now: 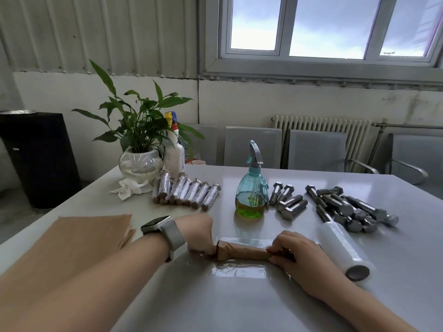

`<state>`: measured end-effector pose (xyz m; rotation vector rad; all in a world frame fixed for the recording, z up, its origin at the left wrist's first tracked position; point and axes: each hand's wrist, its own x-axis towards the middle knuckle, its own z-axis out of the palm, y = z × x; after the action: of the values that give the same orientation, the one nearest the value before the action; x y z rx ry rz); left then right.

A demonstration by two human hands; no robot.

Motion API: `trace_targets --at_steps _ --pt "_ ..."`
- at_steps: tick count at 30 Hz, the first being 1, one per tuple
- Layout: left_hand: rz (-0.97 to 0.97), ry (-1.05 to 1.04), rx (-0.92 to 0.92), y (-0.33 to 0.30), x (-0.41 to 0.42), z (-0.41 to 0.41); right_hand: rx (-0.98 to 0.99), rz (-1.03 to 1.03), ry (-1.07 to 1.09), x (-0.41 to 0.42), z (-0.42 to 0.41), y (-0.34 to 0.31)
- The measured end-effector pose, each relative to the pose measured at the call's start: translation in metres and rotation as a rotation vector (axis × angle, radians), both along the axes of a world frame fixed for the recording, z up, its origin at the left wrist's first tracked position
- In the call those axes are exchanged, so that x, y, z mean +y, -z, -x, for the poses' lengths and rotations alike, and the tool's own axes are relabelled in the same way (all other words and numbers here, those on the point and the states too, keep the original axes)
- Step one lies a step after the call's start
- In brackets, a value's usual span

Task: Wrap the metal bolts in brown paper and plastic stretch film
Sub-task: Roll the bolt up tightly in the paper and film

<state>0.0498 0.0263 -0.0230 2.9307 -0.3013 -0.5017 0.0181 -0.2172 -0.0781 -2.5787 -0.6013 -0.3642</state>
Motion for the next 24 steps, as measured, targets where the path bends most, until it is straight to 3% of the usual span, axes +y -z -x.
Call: trace_targets --at_steps 6,12,16,24 --pt "0.015 -0.07 0.172 -0.008 -0.008 -0.012 0.002 0.002 -0.013 -0.002 -0.001 -0.001" --pt "0.491 -0.223 0.219 -0.003 0.0 -0.014 0.013 -0.01 -0.03 -0.004 -0.002 -0.001" --pt "0.664 -0.286 0.244 -0.002 0.004 -0.014 0.008 -0.002 -0.037 -0.004 -0.002 -0.001" --pt "0.541 -0.223 0.235 0.001 -0.009 -0.019 -0.004 0.015 -0.034 -0.001 -0.003 -0.002"
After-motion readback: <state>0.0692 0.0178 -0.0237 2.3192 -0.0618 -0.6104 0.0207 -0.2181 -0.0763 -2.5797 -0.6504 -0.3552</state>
